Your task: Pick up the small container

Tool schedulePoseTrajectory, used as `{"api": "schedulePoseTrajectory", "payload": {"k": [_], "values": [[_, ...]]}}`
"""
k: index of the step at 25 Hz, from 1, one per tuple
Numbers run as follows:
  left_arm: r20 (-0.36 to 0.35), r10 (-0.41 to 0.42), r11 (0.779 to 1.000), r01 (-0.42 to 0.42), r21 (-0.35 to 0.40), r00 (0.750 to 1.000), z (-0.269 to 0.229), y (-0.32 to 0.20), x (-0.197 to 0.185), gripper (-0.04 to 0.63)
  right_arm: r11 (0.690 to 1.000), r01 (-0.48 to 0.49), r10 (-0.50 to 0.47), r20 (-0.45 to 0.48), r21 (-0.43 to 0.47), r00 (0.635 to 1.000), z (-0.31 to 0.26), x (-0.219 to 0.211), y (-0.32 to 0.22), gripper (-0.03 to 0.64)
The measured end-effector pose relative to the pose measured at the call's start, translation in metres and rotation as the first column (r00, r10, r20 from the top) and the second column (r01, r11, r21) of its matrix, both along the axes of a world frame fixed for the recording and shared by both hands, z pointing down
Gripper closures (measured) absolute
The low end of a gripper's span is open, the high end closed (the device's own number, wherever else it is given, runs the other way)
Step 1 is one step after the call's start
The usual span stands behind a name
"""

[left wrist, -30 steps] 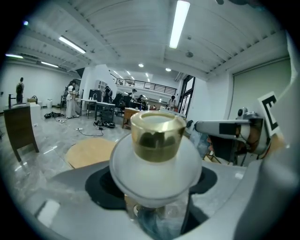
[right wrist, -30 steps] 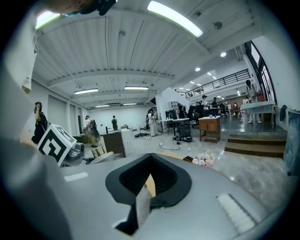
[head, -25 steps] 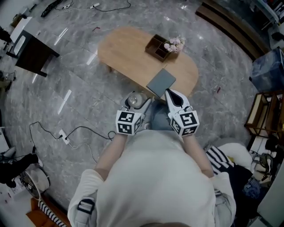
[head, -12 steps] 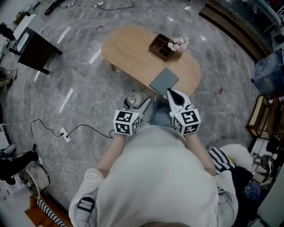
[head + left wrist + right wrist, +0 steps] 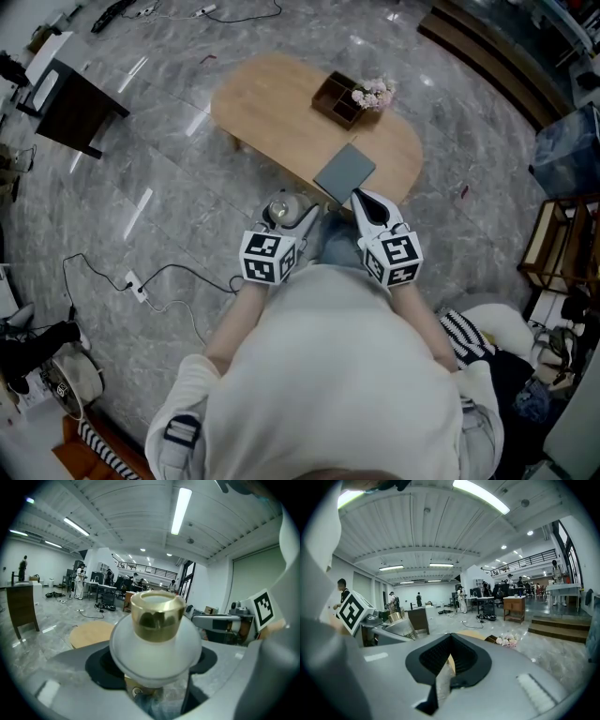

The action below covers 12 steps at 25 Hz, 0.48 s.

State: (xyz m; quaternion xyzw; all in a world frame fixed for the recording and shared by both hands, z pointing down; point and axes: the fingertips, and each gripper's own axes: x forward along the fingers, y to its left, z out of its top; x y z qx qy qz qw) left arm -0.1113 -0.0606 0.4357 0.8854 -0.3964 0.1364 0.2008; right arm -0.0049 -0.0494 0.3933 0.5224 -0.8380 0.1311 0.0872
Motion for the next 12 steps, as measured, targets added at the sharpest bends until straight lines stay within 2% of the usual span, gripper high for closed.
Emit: {"api": "schedulePoseTrajectory", "payload": {"k": [12], "values": [[-0.008, -0.006, 1.000, 0.006, 0.006, 1.000, -0.0042, -0.0086, 0.0026, 0.250, 1.000, -0.009, 0.009, -0.002, 0.008, 1.000, 0.0001, 0.0041, -0.0058, 0.620]]}}
